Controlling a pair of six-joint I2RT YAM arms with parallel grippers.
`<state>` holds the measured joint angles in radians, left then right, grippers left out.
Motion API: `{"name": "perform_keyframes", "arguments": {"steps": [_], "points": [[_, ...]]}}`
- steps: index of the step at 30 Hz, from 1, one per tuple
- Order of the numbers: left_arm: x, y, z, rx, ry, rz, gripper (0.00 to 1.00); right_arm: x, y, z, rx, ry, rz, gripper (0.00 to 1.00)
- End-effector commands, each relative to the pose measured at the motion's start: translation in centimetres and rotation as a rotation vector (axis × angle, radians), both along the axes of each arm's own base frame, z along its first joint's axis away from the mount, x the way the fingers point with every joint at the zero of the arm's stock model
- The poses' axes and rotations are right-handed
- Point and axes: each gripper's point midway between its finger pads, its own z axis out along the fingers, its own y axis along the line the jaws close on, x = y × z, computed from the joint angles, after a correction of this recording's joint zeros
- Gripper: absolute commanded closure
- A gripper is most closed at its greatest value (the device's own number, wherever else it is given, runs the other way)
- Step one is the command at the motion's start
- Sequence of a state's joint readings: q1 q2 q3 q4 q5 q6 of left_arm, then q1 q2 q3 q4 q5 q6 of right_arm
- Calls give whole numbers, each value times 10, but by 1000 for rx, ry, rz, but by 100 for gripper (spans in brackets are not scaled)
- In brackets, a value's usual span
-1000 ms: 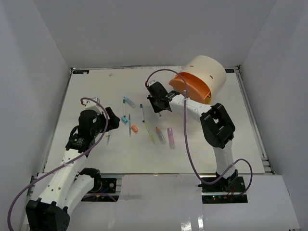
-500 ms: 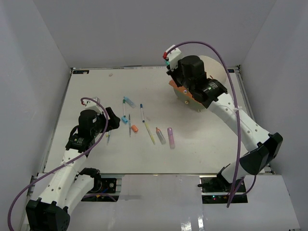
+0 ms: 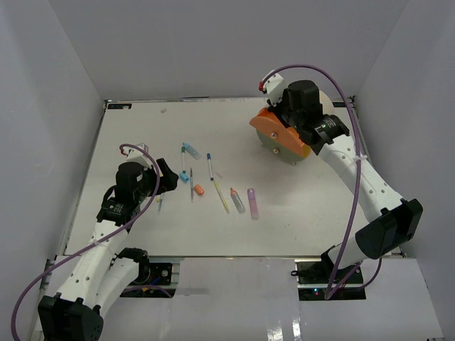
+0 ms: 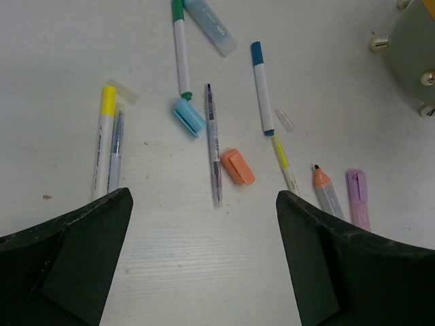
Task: Sort the stationery into containers
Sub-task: Place the pen in the drawer.
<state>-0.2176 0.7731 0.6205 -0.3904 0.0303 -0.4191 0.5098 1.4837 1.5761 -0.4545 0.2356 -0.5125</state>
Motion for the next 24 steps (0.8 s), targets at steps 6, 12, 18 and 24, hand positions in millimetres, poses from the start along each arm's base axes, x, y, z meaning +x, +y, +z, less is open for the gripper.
{"name": "perform_keyframes", "arguments": {"steps": [6, 12, 18, 24], "points": [[-1, 0, 4, -4, -15, -10, 2, 2, -7, -13, -5, 20, 15, 83], [-1, -1, 3, -3, -15, -12, 2, 4, -10, -23, -5, 42, 4, 76], [0, 0, 3, -2, -12, -10, 2, 4, -10, -23, 11, 46, 4, 56], [0, -1, 2, -6, -7, -13, 2, 1, -10, -8, 48, 24, -6, 30]]}}
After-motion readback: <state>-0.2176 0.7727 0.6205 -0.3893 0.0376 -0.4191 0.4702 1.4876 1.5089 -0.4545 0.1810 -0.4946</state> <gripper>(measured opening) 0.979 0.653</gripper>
